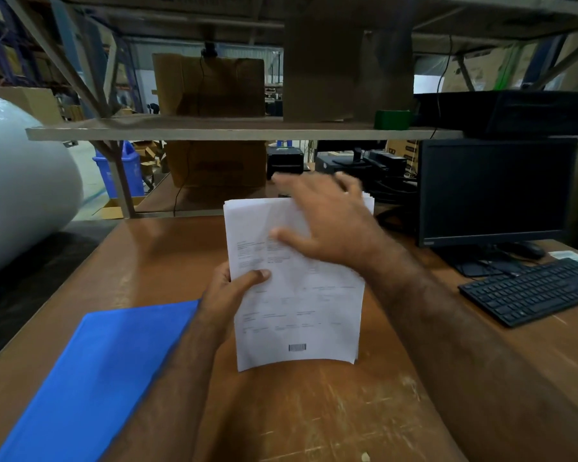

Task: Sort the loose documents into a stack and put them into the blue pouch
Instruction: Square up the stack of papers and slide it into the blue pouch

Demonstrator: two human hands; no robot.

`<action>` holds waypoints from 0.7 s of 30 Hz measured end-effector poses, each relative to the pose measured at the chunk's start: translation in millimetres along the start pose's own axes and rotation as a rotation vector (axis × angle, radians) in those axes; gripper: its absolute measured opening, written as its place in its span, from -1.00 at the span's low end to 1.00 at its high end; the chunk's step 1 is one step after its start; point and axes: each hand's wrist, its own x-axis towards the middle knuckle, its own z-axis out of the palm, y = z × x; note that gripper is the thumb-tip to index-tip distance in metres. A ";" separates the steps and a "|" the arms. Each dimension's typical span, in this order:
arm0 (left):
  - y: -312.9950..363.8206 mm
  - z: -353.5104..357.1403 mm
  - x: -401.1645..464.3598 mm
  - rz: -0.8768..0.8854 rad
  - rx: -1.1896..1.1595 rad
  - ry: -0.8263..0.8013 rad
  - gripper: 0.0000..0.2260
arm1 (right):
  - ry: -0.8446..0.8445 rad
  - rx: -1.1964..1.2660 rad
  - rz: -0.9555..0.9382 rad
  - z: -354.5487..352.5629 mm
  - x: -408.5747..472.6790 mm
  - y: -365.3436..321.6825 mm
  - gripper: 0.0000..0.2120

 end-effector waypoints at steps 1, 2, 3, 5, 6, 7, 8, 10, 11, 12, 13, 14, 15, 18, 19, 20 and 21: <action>-1.0 -0.7 0.0 -0.002 0.002 0.005 -0.60 | 0.165 0.066 0.082 0.3 -8.6 10.7 -0.27; -2.5 -1.7 -0.1 -0.005 0.007 0.009 -0.61 | 0.367 0.158 0.205 4.4 -20.2 21.8 -0.28; -3.2 -2.1 -0.7 -0.007 0.013 0.005 -0.62 | 0.538 0.323 0.348 12.8 -34.6 32.7 -0.28; -3.7 -1.9 -1.7 0.006 0.018 -0.007 -0.61 | 0.590 0.844 0.583 40.5 -60.2 46.5 -0.17; -3.4 -1.7 -2.3 0.010 0.016 -0.009 -0.59 | 0.470 1.083 0.630 59.0 -71.5 50.7 -0.10; -2.9 -1.3 -3.0 0.013 0.014 -0.010 -0.59 | 0.309 1.232 0.645 75.8 -82.4 53.8 -0.09; -2.7 -0.8 -3.5 0.017 0.013 -0.010 -0.61 | 0.154 1.314 0.654 91.2 -92.2 56.7 -0.17; -2.2 0.4 -4.3 0.027 0.027 -0.003 -0.64 | -0.011 1.351 0.668 115.9 -107.2 60.3 -0.48; -2.1 1.4 -4.5 0.031 0.041 0.012 -0.65 | -0.018 1.347 0.675 125.0 -111.8 60.6 -0.60; -2.1 2.7 -4.6 0.042 0.050 0.034 -0.67 | 0.009 1.328 0.671 131.3 -113.6 59.3 -0.67; -1.9 4.9 -4.6 0.063 0.053 0.064 -0.70 | 0.055 1.269 0.665 136.1 -113.0 57.9 -0.69; -1.7 7.5 -3.9 0.086 0.050 0.104 -0.73 | 0.108 1.191 0.664 138.7 -110.2 55.0 -0.71; -0.5 10.6 -2.7 0.109 0.046 0.154 -0.75 | 0.157 1.116 0.671 139.9 -105.8 50.4 -0.74; -2.4 18.8 3.2 0.158 0.030 0.268 -0.76 | 0.296 0.896 0.674 144.6 -99.8 29.1 -0.82; -7.4 20.1 3.5 0.155 0.050 0.298 -0.75 | 0.335 0.825 0.658 149.4 -100.7 22.1 -0.83; -13.8 22.0 1.9 0.144 0.080 0.322 -0.74 | 0.362 0.780 0.641 157.0 -103.4 17.0 -0.82; -21.3 23.9 -0.6 0.127 0.104 0.333 -0.72 | 0.372 0.778 0.641 163.6 -106.0 12.5 -0.80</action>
